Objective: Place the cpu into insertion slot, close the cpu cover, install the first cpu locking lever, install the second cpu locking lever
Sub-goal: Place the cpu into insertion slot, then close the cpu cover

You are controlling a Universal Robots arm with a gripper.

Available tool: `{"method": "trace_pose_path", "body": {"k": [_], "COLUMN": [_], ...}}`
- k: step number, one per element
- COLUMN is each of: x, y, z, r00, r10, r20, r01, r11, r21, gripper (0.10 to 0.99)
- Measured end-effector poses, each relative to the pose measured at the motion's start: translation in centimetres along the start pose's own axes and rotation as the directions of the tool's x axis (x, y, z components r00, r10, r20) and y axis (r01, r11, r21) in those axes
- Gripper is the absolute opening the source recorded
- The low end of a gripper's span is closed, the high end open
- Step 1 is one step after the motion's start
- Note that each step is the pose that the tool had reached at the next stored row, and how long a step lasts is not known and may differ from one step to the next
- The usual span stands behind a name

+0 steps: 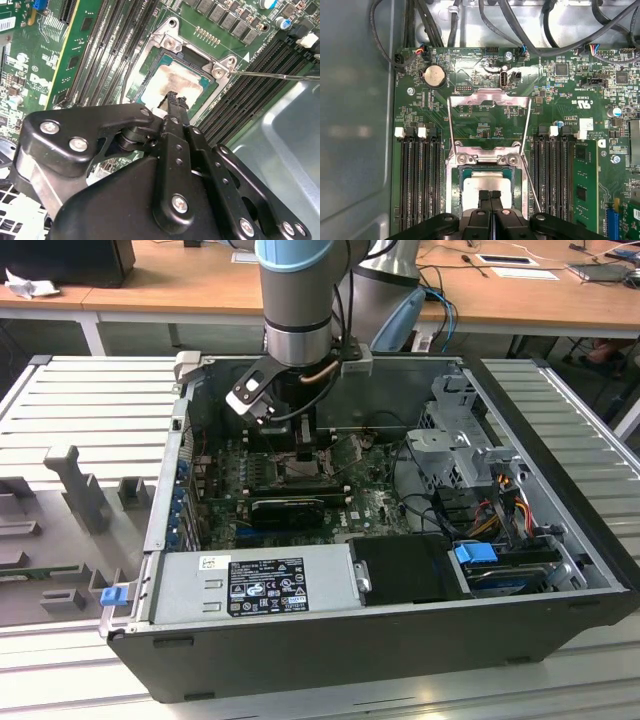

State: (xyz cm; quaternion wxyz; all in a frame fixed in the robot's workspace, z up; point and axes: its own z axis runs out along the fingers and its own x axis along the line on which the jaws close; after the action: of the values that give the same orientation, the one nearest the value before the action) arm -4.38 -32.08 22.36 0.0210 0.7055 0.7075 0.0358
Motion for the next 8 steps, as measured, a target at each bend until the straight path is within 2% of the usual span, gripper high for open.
{"method": "trace_pose_path", "body": {"k": [5,6,8], "x": [0.00,0.00,-0.01], "y": [0.01,0.19,1.20], "z": [-0.09,-0.10,-0.01], "r00": [1.0000,1.0000,1.0000], "r10": [0.000,0.000,0.000], "r20": [0.0000,0.0003,0.0002], "r01": [0.000,0.000,0.000], "r11": [1.0000,1.0000,1.0000], "r21": [0.000,0.001,0.003], "gripper": [0.106,0.106,0.106]}}
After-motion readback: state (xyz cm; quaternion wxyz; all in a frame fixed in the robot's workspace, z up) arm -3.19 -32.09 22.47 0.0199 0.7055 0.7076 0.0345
